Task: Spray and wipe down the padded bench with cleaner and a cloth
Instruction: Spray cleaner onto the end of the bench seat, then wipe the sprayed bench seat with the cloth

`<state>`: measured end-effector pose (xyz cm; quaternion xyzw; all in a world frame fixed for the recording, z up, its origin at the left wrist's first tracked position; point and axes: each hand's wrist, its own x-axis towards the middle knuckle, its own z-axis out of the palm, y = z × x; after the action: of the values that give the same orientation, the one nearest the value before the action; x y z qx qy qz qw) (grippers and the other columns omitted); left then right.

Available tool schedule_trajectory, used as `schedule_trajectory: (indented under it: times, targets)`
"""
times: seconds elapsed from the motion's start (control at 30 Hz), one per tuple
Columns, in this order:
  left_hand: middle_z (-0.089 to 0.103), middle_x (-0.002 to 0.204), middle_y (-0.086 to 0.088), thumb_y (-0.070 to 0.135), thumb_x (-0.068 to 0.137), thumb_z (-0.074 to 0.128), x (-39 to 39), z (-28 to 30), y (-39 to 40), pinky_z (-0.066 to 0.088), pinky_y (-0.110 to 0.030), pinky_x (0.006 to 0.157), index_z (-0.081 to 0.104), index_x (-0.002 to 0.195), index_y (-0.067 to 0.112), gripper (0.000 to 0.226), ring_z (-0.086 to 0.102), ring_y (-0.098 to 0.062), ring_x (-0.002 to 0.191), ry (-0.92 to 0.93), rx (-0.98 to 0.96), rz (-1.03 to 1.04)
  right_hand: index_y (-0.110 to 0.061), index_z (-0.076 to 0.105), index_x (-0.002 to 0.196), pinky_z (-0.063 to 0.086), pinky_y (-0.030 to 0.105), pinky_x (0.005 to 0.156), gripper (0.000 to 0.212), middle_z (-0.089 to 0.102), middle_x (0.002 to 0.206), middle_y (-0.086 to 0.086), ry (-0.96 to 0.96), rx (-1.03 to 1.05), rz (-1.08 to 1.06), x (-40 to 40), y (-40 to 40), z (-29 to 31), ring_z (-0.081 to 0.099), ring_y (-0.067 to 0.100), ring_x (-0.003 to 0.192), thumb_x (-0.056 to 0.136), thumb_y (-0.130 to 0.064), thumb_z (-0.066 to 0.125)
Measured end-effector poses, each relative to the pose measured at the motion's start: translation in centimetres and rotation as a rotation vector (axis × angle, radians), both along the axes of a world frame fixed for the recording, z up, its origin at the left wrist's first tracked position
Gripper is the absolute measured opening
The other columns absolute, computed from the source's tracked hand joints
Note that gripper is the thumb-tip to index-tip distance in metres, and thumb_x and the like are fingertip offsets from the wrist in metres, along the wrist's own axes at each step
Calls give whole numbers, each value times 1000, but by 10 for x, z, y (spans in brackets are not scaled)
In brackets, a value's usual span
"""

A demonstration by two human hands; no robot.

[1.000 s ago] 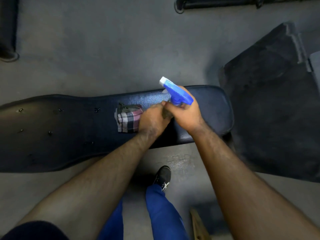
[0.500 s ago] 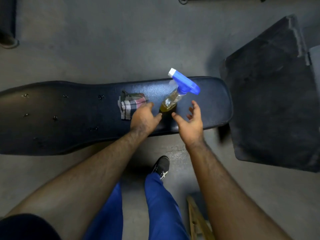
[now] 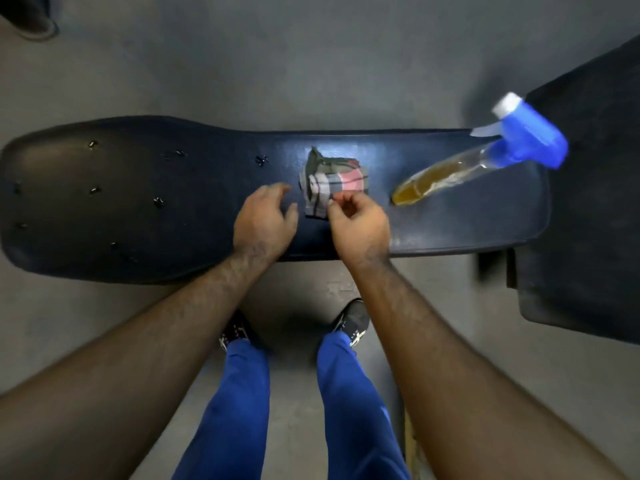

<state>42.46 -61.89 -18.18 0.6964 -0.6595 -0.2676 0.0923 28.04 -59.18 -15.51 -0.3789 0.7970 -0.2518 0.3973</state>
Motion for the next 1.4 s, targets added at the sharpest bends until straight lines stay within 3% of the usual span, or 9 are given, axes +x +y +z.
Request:
schedule_trajectory:
  times: [0.13, 0.2, 0.33, 0.6, 0.73, 0.9, 1.1, 1.27, 1.4]
  targets:
    - [54, 126, -16, 23, 90, 57, 52, -29, -15, 44, -46, 95, 54, 129, 8, 42, 51, -33, 116, -269, -162, -99, -16, 59, 135, 40, 33, 109, 46, 62, 136, 4, 181, -147, 299, 17, -28, -29, 53, 22, 128, 91, -29, 64]
    - [49, 136, -19, 25, 92, 55, 74, -46, -20, 40, -47, 104, 50, 133, 6, 45, 46, -34, 126, -293, -169, -89, -17, 47, 146, 22, 41, 122, 58, 45, 154, 6, 362, -144, 486, 19, -42, -52, 32, 27, 147, 93, -37, 58]
    - [37, 150, -21, 28, 98, 47, 96, -76, -17, 26, -47, 117, 44, 141, 4, 50, 32, -36, 141, -225, -187, -117, -27, 28, 156, 3, 52, 125, 63, 22, 166, 4, 625, -52, 720, 6, -48, -94, 10, 30, 154, 100, -55, 35]
    - [33, 154, -20, 26, 98, 44, 98, -94, -13, 18, -46, 121, 43, 143, 3, 51, 26, -34, 145, -164, -276, -106, -29, 32, 155, 8, 62, 121, 56, 27, 164, -1, 729, -137, 739, 6, -70, -117, 18, 30, 153, 102, -47, 30]
    - [33, 155, -16, 24, 96, 46, 101, -86, -15, 20, -47, 121, 43, 143, 5, 50, 24, -30, 146, -45, -204, -77, -29, 34, 154, 3, 64, 119, 58, 28, 164, -4, 685, -96, 539, 48, -116, -115, 17, 29, 153, 99, -45, 27]
    - [41, 149, -18, 15, 95, 48, 129, -72, -26, 26, -45, 119, 46, 140, 1, 48, 34, -31, 141, -52, -249, -16, -28, 39, 152, 14, 60, 120, 59, 34, 162, -2, 616, -338, 1119, 81, -70, -109, 26, 27, 151, 95, -42, 40]
    - [32, 155, -20, 26, 99, 38, 146, -94, -23, 19, -48, 121, 38, 145, 0, 53, 25, -32, 146, -217, -289, -95, -30, 28, 156, 6, 61, 121, 60, 22, 166, -2, 685, -100, 627, 115, -115, -111, 14, 28, 154, 98, -42, 31]
    - [34, 155, -19, 16, 98, 42, 146, -98, -22, 19, -47, 121, 41, 144, -1, 49, 27, -32, 146, -187, -331, -83, -30, 37, 153, 20, 57, 118, 56, 32, 162, -2, 666, -332, 1124, 94, -89, -111, 28, 26, 150, 98, -42, 35]
    - [35, 154, -20, 16, 97, 42, 146, -101, -22, 19, -47, 121, 42, 143, -2, 49, 28, -32, 146, -195, -326, -79, -33, 32, 155, 15, 58, 119, 55, 25, 165, -3, 712, -78, 624, 104, -124, -111, 19, 26, 153, 101, -45, 32]
